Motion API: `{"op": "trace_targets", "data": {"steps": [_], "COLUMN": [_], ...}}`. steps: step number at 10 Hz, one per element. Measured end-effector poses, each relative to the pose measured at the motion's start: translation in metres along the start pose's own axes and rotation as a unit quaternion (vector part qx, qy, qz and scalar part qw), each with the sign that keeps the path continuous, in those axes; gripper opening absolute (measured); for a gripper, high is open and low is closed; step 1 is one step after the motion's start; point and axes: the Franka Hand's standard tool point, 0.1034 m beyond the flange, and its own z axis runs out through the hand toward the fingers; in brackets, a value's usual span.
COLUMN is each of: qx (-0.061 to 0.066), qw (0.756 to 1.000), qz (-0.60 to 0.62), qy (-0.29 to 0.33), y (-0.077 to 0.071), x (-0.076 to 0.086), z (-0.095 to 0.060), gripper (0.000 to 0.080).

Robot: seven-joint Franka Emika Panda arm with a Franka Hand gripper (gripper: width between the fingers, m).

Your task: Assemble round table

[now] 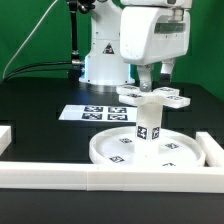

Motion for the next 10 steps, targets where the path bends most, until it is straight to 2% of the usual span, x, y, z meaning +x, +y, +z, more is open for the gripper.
{"op": "trace_targets", "data": {"steps": [5,6,10], "qx": [-0.006,-0.003,0.006], "qw": [0.987,0.981,0.982], "qz": [-0.161,-0.195,-0.191], "qy": [-0.013,-0.014,-0.016], "y": [0.003,0.001,-0.006], "x": [-0.006,-0.008,-0.003], "z": [0.001,0.004,0.013], "gripper": [0.0649,0.0649,0.0649]}}
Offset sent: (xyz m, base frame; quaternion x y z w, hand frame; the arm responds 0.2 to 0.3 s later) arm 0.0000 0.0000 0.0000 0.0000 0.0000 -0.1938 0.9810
